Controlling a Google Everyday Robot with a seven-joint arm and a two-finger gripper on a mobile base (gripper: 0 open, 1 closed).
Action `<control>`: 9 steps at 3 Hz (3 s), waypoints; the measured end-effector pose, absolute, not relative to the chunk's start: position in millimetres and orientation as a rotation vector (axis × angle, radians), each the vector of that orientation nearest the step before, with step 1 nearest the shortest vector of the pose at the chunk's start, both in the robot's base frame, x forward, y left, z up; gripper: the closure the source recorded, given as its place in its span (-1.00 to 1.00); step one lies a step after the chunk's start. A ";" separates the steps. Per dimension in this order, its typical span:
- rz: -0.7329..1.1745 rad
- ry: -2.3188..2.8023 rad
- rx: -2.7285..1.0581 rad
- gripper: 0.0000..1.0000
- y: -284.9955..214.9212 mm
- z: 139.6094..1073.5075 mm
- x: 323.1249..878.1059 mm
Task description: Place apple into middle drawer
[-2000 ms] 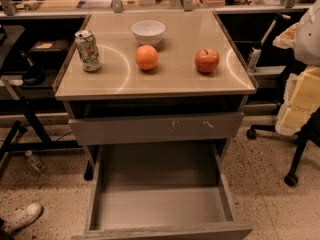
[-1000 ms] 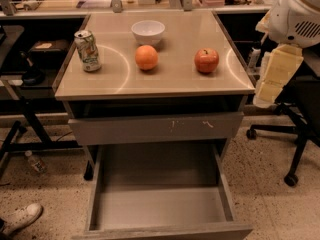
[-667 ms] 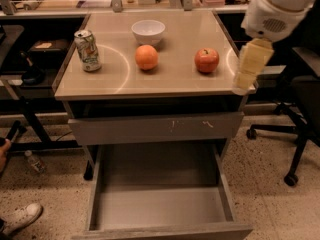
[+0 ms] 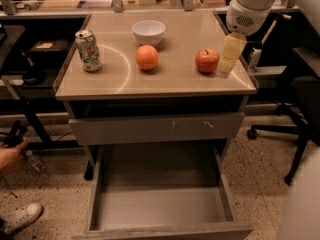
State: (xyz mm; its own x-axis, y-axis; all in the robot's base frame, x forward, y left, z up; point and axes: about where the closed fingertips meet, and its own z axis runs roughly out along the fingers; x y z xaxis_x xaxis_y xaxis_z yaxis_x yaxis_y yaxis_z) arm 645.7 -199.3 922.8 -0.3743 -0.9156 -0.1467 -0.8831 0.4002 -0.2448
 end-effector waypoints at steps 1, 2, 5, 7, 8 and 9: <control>-0.202 2.447 -1.537 -1.00 -211.5 892.3 694.9; -0.191 2.447 -1.539 -1.00 -202.7 886.9 698.5; -0.064 2.406 -1.619 -1.00 -139.4 868.6 714.2; -0.075 2.462 -1.567 -1.00 -164.4 849.6 730.4; -0.077 2.479 -1.537 -1.00 -179.1 844.2 733.1; -0.070 2.492 -1.528 -1.00 -186.1 839.1 734.6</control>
Offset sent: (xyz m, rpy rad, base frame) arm 0.0627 -0.0253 -0.0351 -0.0233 0.0387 -0.0700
